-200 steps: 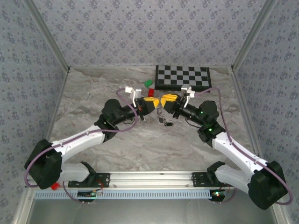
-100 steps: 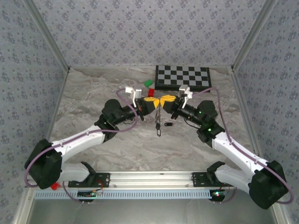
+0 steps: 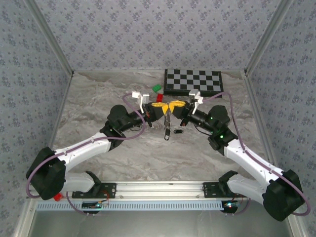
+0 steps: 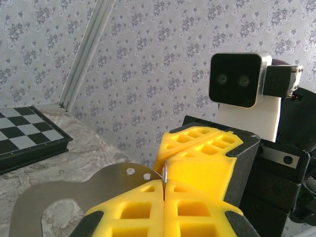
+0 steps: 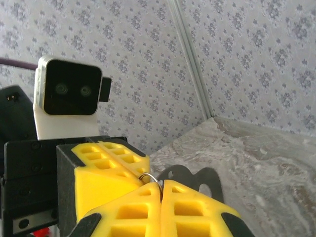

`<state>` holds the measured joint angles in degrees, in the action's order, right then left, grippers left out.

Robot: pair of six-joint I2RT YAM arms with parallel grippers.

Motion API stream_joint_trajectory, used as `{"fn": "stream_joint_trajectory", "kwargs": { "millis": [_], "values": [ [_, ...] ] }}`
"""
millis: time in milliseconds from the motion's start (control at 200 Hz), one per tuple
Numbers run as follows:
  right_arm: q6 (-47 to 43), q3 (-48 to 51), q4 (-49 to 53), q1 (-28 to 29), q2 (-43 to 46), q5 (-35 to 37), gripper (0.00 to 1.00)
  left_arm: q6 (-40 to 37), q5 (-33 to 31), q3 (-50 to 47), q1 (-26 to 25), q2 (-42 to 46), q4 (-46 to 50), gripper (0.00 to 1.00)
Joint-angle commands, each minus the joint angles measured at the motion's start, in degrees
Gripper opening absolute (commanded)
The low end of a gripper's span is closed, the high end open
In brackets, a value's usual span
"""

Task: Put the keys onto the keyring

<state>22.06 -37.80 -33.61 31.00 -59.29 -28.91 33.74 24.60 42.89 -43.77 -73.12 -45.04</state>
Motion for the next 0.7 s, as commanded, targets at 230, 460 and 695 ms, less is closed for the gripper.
{"fn": "stream_joint_trajectory", "kwargs": {
  "millis": [230,460,695],
  "values": [
    [-0.27,-3.1,3.69,-0.67,-1.0,-5.1,0.0,-0.72,2.25,0.98,-0.27,1.47,-2.6,0.15],
    [1.6,-4.67,4.56,-4.73,-1.94,-11.49,0.0,0.36,4.28,2.17,3.37,4.91,3.74,0.39],
    [1.16,-7.04,5.73,-5.19,-3.63,-15.19,0.0,7.3,10.63,5.16,7.72,2.15,5.42,0.39]
  ]
}}
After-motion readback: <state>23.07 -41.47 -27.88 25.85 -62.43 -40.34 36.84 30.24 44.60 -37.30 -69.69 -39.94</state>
